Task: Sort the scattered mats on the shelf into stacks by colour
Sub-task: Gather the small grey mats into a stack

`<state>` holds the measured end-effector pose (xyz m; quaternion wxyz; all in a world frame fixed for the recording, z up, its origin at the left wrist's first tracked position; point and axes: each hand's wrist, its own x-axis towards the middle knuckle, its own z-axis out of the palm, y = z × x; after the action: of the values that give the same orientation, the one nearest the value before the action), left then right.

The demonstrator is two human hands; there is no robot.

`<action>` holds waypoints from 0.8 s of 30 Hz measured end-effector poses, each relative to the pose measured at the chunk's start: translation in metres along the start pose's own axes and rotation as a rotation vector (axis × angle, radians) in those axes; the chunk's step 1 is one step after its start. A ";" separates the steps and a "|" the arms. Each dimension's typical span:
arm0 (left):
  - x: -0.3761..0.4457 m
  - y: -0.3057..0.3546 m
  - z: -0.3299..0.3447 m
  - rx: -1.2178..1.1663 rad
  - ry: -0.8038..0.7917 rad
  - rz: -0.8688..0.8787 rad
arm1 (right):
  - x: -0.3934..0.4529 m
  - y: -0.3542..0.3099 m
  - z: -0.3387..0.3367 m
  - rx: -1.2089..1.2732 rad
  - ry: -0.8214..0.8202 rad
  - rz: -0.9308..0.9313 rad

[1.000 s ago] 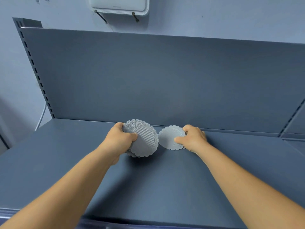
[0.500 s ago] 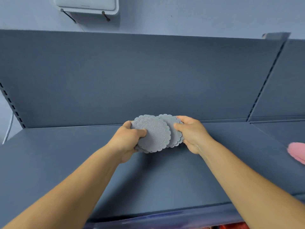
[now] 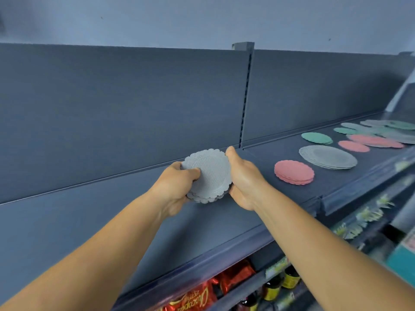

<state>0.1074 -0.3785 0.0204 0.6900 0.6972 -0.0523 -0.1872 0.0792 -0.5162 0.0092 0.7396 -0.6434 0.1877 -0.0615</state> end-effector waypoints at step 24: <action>0.065 0.003 0.362 0.162 -0.164 0.052 | 0.018 -0.049 -0.356 -0.391 0.176 -0.183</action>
<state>0.0478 -0.7416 0.0193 0.6295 0.7314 -0.1415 -0.2207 -0.0243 -0.8610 0.0172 0.5729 -0.7810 0.2010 -0.1465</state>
